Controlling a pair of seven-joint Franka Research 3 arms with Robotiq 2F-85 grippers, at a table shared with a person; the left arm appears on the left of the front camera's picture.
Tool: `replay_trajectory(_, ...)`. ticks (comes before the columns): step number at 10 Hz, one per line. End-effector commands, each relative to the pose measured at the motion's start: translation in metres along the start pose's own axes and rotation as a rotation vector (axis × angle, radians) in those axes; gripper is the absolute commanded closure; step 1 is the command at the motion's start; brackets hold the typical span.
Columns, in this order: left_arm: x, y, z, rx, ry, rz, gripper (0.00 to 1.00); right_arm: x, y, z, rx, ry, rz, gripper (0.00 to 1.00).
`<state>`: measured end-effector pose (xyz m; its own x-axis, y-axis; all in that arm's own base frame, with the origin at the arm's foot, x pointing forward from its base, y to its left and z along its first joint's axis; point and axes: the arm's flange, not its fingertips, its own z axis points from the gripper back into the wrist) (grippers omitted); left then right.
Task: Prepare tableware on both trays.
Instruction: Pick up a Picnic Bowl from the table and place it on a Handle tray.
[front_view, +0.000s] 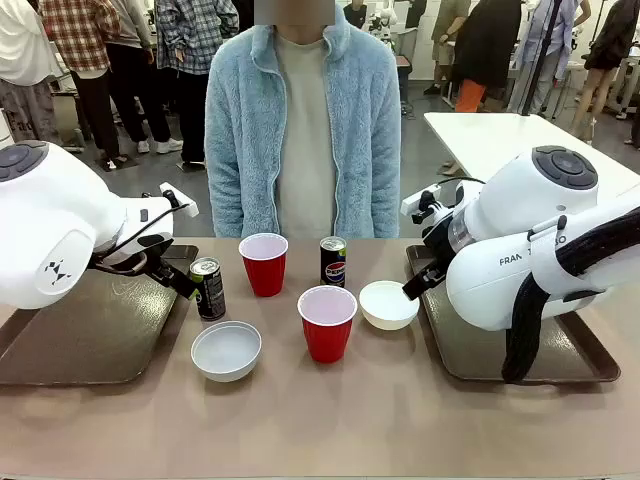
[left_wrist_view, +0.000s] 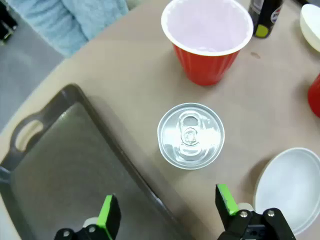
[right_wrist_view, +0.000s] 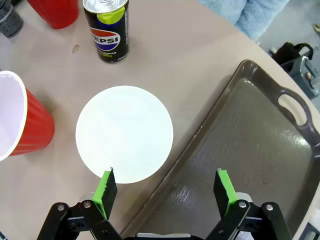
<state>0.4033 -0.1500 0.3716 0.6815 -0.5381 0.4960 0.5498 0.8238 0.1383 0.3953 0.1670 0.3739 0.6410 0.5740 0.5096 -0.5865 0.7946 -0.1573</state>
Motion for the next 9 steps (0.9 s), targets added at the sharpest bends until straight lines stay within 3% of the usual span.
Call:
replay_trajectory(1,0.0000,-0.0001,0.0000,0.000,0.000,0.000,0.00,0.0000,0.0000,0.0000,0.000,0.000,0.000,0.00)
replay_trajectory(9,0.0000,-0.0001,0.0000,0.000,0.000,0.000,0.00,0.0000,0.0000,0.0000,0.000,0.000,0.000,0.00)
